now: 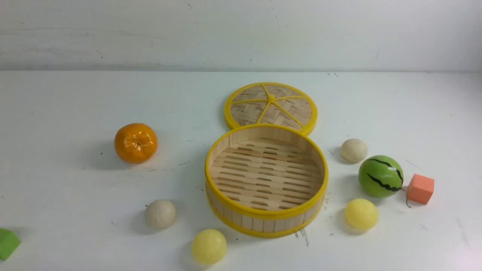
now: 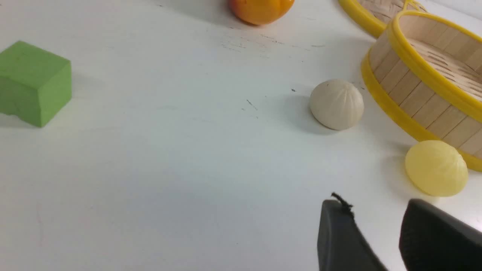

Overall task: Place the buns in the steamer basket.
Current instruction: Use the left arm to grab a steamed stuffed bun

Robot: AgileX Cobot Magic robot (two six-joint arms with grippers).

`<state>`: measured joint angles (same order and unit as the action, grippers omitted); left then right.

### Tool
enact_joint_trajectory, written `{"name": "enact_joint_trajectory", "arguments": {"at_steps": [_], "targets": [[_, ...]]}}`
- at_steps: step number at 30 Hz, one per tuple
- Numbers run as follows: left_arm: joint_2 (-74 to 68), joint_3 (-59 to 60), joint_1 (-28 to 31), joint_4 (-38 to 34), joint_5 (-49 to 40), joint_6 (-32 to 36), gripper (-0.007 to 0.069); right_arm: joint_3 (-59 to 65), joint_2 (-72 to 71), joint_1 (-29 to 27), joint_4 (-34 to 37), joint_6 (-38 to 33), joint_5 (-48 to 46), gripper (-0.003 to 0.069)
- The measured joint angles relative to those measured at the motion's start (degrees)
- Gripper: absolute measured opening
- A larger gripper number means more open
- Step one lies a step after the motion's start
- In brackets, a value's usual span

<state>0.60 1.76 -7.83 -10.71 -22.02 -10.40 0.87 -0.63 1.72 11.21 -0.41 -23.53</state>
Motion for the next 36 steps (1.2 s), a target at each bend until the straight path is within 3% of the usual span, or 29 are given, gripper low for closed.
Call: {"name": "enact_joint_trajectory", "arguments": {"at_steps": [31,34,36], "targets": [[0.0,0.0,0.0,0.0,0.2,0.0,0.0237,0.0,0.0,0.0,0.0,0.0,0.0,0.0239],[0.0,0.0,0.0,-3.2,1.9,-1.3,0.0237,0.0,0.0,0.0,0.0,0.0,0.0,0.0239],[0.0,0.0,0.0,-10.8,4.5,-5.4,0.0237,0.0,0.0,0.0,0.0,0.0,0.0,0.0239]]}}
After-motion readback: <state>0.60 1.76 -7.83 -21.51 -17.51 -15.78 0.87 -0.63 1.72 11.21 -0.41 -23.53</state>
